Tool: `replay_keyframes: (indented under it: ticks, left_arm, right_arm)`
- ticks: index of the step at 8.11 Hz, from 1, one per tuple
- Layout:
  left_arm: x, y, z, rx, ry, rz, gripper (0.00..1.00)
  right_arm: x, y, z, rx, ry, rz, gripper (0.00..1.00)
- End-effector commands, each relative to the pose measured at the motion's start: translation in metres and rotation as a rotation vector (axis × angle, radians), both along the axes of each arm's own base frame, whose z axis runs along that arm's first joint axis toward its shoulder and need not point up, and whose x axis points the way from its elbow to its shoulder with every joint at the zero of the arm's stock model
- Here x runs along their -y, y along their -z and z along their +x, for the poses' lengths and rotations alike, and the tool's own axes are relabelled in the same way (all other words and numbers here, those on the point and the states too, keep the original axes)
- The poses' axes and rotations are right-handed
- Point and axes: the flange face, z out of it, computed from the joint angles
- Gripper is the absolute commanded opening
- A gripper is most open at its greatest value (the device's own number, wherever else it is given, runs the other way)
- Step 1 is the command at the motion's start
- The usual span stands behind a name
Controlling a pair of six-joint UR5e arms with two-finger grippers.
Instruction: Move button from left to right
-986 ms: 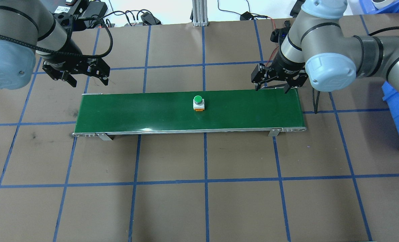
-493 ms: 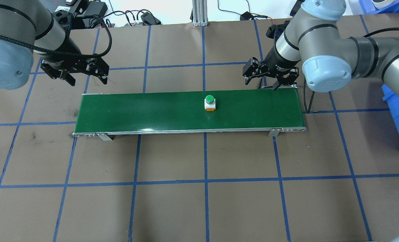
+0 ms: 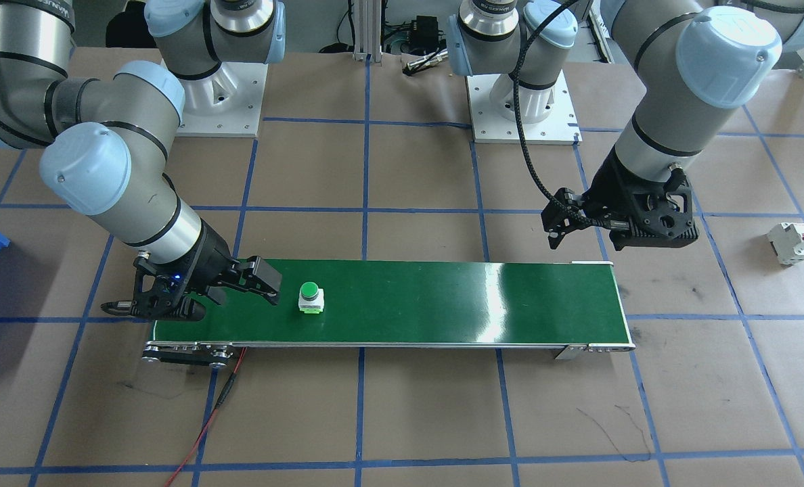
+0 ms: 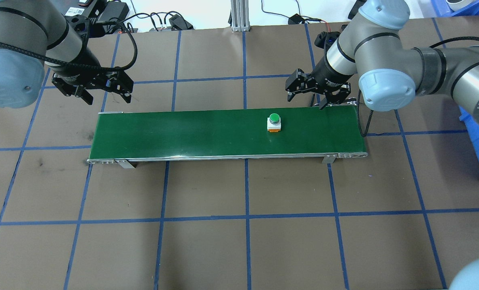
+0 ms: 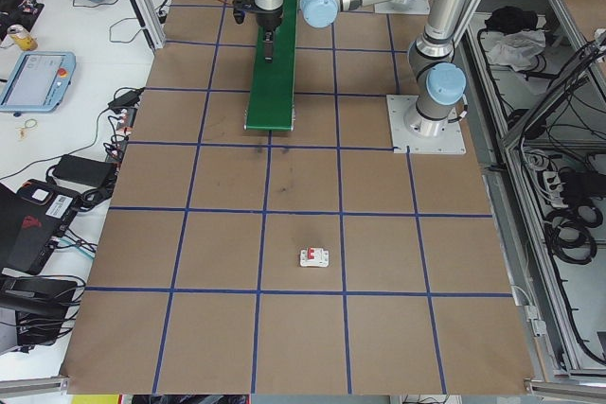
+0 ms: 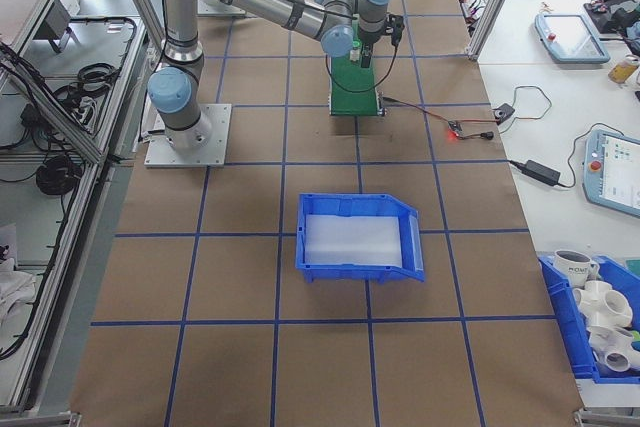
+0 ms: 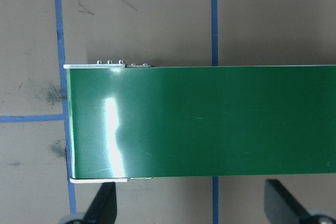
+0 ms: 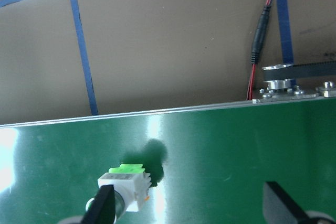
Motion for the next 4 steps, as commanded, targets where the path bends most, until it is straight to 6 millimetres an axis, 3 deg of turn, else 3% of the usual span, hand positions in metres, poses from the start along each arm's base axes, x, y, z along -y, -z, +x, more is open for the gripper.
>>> replay_keyframes:
  ticks: [1,3,4]
  left_arm:
    - [0.001,0.001,0.001,0.003,0.015,-0.003,1.0]
    - [0.002,-0.003,0.005,0.003,-0.002,-0.009,1.0]
    - [0.002,-0.002,0.005,0.003,-0.002,-0.007,1.0]
  right_arm:
    - [0.005,0.007,0.005,0.033,0.0,-0.011,0.99]
    - [0.001,0.017,0.015,-0.01,-0.024,0.006,0.99]
    - [-0.005,0.039,0.015,-0.058,-0.033,0.046,0.98]
